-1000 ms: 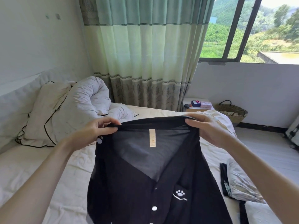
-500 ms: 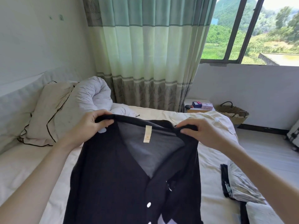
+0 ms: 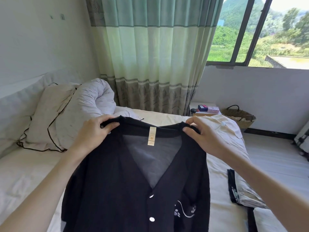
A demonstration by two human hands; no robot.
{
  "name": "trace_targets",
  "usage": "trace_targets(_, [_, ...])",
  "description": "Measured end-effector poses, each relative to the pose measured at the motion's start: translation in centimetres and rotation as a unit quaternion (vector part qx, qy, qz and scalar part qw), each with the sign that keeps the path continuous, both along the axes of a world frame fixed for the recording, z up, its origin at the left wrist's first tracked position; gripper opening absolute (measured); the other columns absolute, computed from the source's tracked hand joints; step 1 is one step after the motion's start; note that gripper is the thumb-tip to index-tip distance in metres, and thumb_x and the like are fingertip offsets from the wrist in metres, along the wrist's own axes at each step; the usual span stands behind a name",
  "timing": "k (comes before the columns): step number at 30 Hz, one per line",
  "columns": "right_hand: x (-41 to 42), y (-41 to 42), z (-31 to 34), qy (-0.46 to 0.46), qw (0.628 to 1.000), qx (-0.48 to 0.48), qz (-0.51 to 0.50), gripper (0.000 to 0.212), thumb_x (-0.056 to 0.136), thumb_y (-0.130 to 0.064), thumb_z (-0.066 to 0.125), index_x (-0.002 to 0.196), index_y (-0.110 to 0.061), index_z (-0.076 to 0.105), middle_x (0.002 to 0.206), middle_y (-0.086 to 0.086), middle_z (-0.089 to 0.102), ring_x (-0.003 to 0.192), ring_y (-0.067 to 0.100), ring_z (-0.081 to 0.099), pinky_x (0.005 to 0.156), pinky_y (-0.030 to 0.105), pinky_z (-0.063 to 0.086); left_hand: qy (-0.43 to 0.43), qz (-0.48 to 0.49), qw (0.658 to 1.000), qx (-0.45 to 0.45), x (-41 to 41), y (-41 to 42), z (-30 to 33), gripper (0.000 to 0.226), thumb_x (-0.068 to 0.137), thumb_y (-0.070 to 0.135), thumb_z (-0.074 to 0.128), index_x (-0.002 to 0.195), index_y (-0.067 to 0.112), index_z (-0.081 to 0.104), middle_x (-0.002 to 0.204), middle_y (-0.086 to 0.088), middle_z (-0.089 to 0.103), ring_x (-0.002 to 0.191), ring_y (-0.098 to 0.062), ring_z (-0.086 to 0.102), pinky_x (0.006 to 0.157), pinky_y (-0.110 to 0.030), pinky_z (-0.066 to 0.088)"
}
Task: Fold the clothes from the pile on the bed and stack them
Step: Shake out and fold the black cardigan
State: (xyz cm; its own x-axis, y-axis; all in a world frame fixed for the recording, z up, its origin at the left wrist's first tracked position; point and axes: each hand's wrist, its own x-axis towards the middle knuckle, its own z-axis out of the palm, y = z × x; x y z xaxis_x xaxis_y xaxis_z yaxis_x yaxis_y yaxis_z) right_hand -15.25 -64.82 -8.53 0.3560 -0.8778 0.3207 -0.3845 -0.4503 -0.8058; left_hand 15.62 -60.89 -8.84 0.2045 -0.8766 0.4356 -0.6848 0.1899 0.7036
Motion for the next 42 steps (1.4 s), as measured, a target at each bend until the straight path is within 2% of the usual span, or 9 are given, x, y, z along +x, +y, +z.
trace_targets(4, [0.0,-0.5,-1.5,-0.008,1.0,0.019,0.02,0.017,0.093,-0.014,0.057,0.085,-0.027,0.051,0.084,-0.009,0.057,0.068,-0.011,0.055,0.056,0.008,0.042,0.046,-0.05,0.995,0.072,0.3,0.2,-1.0,0.011,0.091,0.017,0.059,0.099,0.024,0.063,0.084,0.005,0.064,0.066,-0.002,0.058,0.065,-0.011,0.047])
trace_targets(8, [0.1,-0.6,-2.9,0.023,0.999,0.021,0.021,0.02,0.093,-0.018,0.058,0.085,-0.035,0.051,0.089,-0.013,0.058,0.087,0.006,0.055,0.076,0.025,0.044,0.037,-0.058,0.992,0.107,0.5,0.7,-2.4,0.011,0.096,0.017,0.051,0.094,0.026,0.056,0.087,0.002,0.06,0.073,-0.012,0.055,0.067,-0.013,0.044])
trace_targets(11, [-0.1,0.1,-3.8,0.059,0.998,-0.005,0.024,0.025,0.092,-0.016,0.058,0.084,-0.038,0.05,0.086,-0.014,0.059,0.085,0.012,0.055,0.071,0.019,0.041,0.08,-0.064,0.99,0.099,0.9,1.3,-3.6,0.017,0.093,0.013,0.056,0.089,0.029,0.059,0.085,0.002,0.06,0.07,-0.008,0.054,0.061,-0.007,0.044])
trace_targets(16, [-1.4,1.6,-5.1,0.069,0.992,0.083,0.06,0.03,0.086,-0.007,0.059,0.088,-0.037,0.056,0.09,0.007,0.062,0.088,0.03,0.056,0.076,0.033,0.044,0.054,-0.051,0.994,0.083,1.8,3.1,-6.0,0.023,0.085,0.01,0.067,0.082,0.033,0.063,0.074,0.005,0.063,0.057,0.002,0.054,0.056,-0.005,0.041])
trace_targets(18, [-1.6,2.6,-6.2,0.102,0.989,0.096,0.049,0.031,0.088,-0.007,0.061,0.091,-0.038,0.057,0.092,0.0,0.064,0.088,0.024,0.06,0.08,0.034,0.047,0.007,-0.041,0.996,0.085,1.5,4.4,-7.5,0.026,0.085,0.015,0.067,0.083,0.04,0.061,0.07,0.01,0.063,0.054,0.002,0.053,0.055,-0.01,0.041])
trace_targets(23, [-1.7,6.1,-8.9,0.14,0.988,0.067,0.006,0.019,0.089,-0.015,0.064,0.102,-0.029,0.065,0.093,-0.023,0.058,0.085,-0.007,0.053,0.075,0.0,0.037,-0.073,0.006,0.987,0.145,-0.2,8.8,-10.1,0.01,0.092,0.031,0.055,0.101,0.035,0.057,0.077,0.012,0.063,0.066,0.004,0.06,0.064,-0.033,0.048])
trace_targets(34, [-7.2,16.9,-7.9,0.09,0.996,-0.019,-0.019,0.021,0.088,-0.029,0.063,0.088,-0.047,0.052,0.089,-0.027,0.058,0.083,-0.007,0.053,0.072,0.005,0.037,-0.191,0.103,0.976,-0.021,-8.5,23.5,-6.5,0.019,0.091,0.023,0.057,0.1,0.008,0.063,0.079,-0.001,0.058,0.067,-0.026,0.055,0.059,-0.039,0.046])
trace_targets(37, [-9.9,20.7,-6.9,0.078,0.997,-0.025,-0.003,0.023,0.085,-0.027,0.066,0.086,-0.046,0.054,0.087,-0.031,0.054,0.083,-0.02,0.049,0.071,-0.001,0.034,-0.198,0.1,0.974,-0.046,-11.0,27.8,-5.1,0.021,0.09,0.023,0.058,0.103,0.008,0.065,0.081,-0.005,0.061,0.069,-0.03,0.058,0.061,-0.046,0.049])
trace_targets(42, [-13.9,24.4,-3.6,0.058,0.996,-0.06,-0.022,0.028,0.078,-0.027,0.072,0.076,-0.049,0.054,0.076,-0.009,0.061,0.07,-0.007,0.05,0.066,0.005,0.036,-0.227,0.072,0.965,-0.107,-14.4,31.8,-1.9,0.027,0.088,0.039,0.053,0.1,0.017,0.062,0.073,-0.004,0.063,0.058,-0.028,0.059,0.053,-0.041,0.049])
